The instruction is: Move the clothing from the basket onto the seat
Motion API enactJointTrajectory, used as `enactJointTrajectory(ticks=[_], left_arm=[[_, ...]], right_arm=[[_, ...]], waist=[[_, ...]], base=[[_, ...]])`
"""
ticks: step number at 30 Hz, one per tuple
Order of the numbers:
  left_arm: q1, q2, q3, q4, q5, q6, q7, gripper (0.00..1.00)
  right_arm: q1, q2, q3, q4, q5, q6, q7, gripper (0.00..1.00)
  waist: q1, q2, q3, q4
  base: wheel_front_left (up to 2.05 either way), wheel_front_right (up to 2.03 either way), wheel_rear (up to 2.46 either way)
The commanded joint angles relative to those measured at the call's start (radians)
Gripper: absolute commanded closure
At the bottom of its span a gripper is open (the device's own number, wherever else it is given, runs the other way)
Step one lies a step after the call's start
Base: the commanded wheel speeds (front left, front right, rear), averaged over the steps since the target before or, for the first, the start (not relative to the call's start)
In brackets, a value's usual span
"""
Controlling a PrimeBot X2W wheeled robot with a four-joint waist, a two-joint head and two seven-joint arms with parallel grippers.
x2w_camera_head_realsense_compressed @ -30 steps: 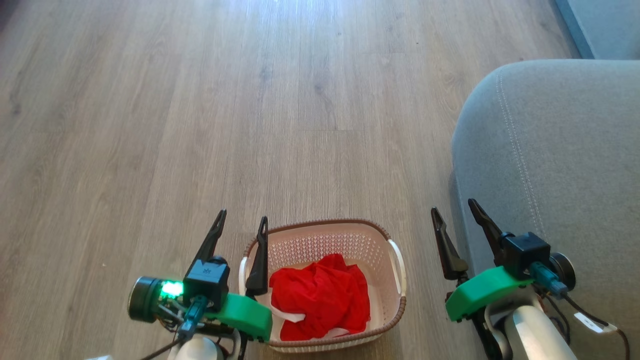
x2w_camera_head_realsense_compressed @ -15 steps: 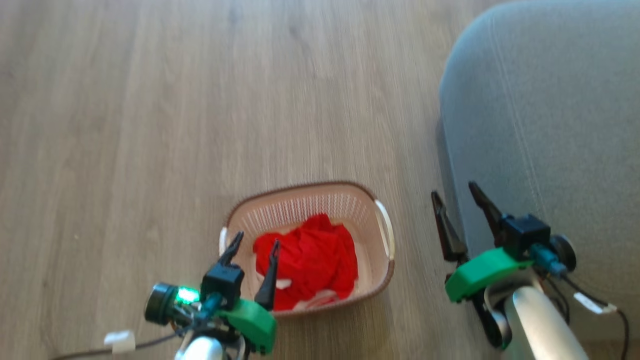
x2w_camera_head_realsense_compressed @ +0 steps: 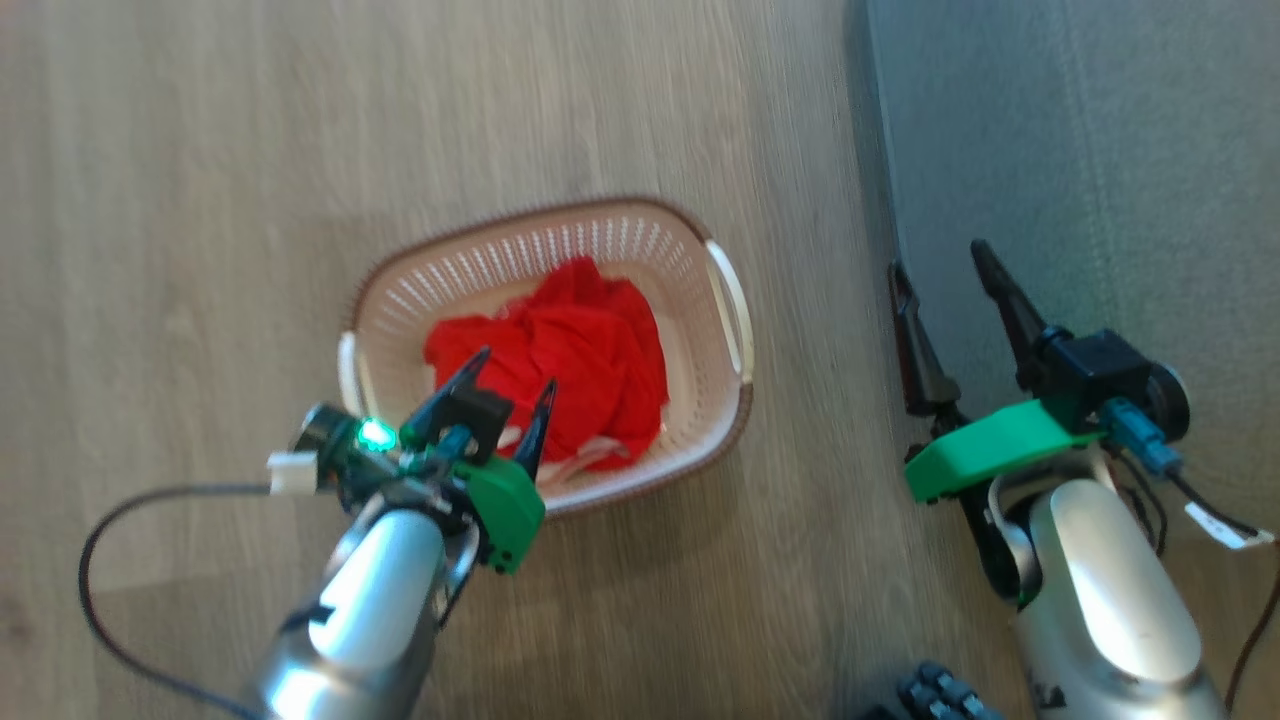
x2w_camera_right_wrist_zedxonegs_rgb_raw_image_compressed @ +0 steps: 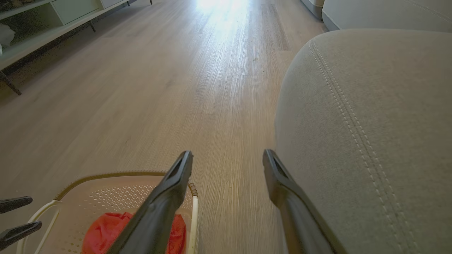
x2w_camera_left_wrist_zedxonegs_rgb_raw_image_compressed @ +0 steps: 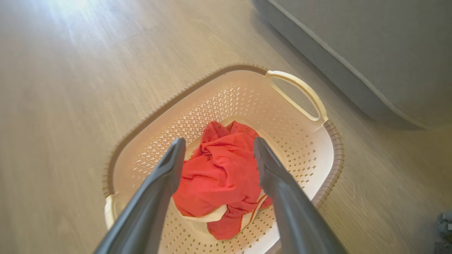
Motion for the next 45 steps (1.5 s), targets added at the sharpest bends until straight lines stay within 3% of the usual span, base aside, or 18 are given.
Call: enactJointTrajectory(ticks=[1,8,15,21,36,37,38,39,41,45], left_arm=[[-0.034,0.019,0.004,0.027,0.023,-0.012,-0.010,0.00],[-0.163,0.018,-0.039,0.218,0.054,-0.026,-0.010,0.00],[-0.278,0.035,-0.065,0.364,0.080,0.012,-0.010,0.00],[-0.371,0.058,-0.055,0.481,0.080,0.090,-0.010,0.00],[-0.492,0.110,-0.067,0.566,0.059,0.051,0.110,0.00],[-0.493,0.109,-0.062,0.566,0.050,0.041,0.123,0.49],[-0.495,0.108,-0.061,0.567,0.045,0.030,0.131,0.80],[-0.496,0.107,-0.064,0.567,0.043,0.018,0.134,1.00],[-0.498,0.104,-0.070,0.568,0.040,-0.003,0.129,1.00],[-0.500,0.101,-0.079,0.569,0.037,-0.004,0.106,1.00]], right_arm=[[-0.012,-0.008,0.012,-0.034,-0.004,0.007,-0.009,0.00],[-0.040,-0.008,0.026,-0.047,0.000,0.007,-0.009,0.00],[-0.064,-0.008,0.058,-0.076,0.034,0.007,-0.009,0.00],[-0.064,-0.008,0.089,-0.095,0.051,0.007,-0.009,0.00],[-0.070,-0.008,0.133,-0.131,0.086,0.007,-0.009,0.00],[-0.070,-0.008,0.131,-0.134,0.085,0.007,-0.009,0.00],[-0.070,-0.008,0.130,-0.137,0.084,0.007,-0.009,0.00],[-0.070,-0.008,0.128,-0.139,0.082,0.007,-0.009,0.00],[-0.073,-0.008,0.126,-0.138,0.078,0.007,-0.009,0.00],[-0.086,-0.008,0.127,-0.136,0.077,0.007,-0.009,0.00]], waist=[[-0.0003,0.0000,0.115,-0.049],[-0.0003,0.0000,0.211,-0.086],[-0.0003,0.0000,0.303,-0.136],[-0.0003,0.0000,0.370,-0.169],[-0.0003,0.0000,0.458,-0.201],[-0.0003,0.0000,0.460,-0.200],[-0.0003,0.0000,0.461,-0.199],[-0.0003,0.0000,0.461,-0.198],[-0.0003,0.0000,0.462,-0.196],[-0.0003,0.0000,0.455,-0.193]], base=[[0.00,0.00,0.00],[0.00,0.00,0.00],[0.00,0.00,0.00],[0.00,0.00,0.00],[0.00,0.00,0.00],[0.00,0.00,0.00],[0.00,0.00,0.00],[0.00,0.00,0.00],[0.00,0.00,0.00],[0.00,0.00,0.00]])
